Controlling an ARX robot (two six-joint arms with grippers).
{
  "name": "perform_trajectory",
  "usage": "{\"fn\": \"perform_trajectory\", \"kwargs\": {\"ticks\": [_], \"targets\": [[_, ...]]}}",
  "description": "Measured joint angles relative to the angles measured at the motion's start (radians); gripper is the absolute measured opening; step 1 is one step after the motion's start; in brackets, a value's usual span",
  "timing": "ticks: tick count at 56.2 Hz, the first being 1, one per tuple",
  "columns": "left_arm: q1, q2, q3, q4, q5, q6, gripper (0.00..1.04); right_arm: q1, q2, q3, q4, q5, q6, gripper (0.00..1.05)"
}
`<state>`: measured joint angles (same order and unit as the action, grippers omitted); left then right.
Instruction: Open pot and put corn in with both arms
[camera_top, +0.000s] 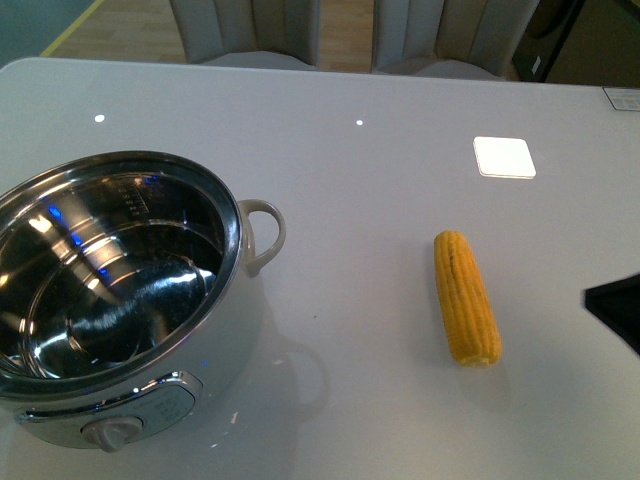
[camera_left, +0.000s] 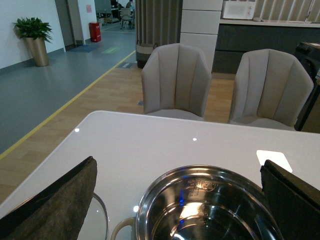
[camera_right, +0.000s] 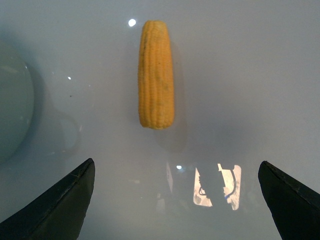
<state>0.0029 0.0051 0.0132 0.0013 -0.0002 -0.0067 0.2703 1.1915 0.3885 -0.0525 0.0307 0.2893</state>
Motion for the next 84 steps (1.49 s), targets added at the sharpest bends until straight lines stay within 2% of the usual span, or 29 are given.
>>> {"fn": "perform_trajectory", "kwargs": {"ticks": [11, 17, 33, 48, 53, 60, 67, 72, 84], "targets": [[0.000, 0.000, 0.000, 0.000, 0.000, 0.000, 0.98, 0.053, 0.433, 0.161, 0.187, 0.034, -0.073, 0.96], [0.000, 0.000, 0.000, 0.000, 0.000, 0.000, 0.98, 0.052, 0.634, 0.269, 0.229, 0.074, -0.104, 0.96], [0.000, 0.000, 0.000, 0.000, 0.000, 0.000, 0.98, 0.042, 0.910, 0.451, 0.236, 0.082, -0.121, 0.96], [0.000, 0.000, 0.000, 0.000, 0.000, 0.000, 0.98, 0.045, 1.032, 0.528, 0.232, 0.095, -0.130, 0.96], [0.000, 0.000, 0.000, 0.000, 0.000, 0.000, 0.98, 0.045, 1.051, 0.529, 0.231, 0.098, -0.134, 0.85], [0.000, 0.000, 0.000, 0.000, 0.000, 0.000, 0.98, 0.046, 1.054, 0.522, 0.237, 0.076, -0.136, 0.55], [0.000, 0.000, 0.000, 0.000, 0.000, 0.000, 0.98, 0.047, 0.989, 0.491, 0.256, 0.017, -0.120, 0.36], [0.000, 0.000, 0.000, 0.000, 0.000, 0.000, 0.98, 0.049, 0.909, 0.478, 0.256, -0.052, -0.090, 0.31], [0.000, 0.000, 0.000, 0.000, 0.000, 0.000, 0.98, 0.082, 0.697, 0.496, 0.247, -0.198, 0.047, 0.25]]}}
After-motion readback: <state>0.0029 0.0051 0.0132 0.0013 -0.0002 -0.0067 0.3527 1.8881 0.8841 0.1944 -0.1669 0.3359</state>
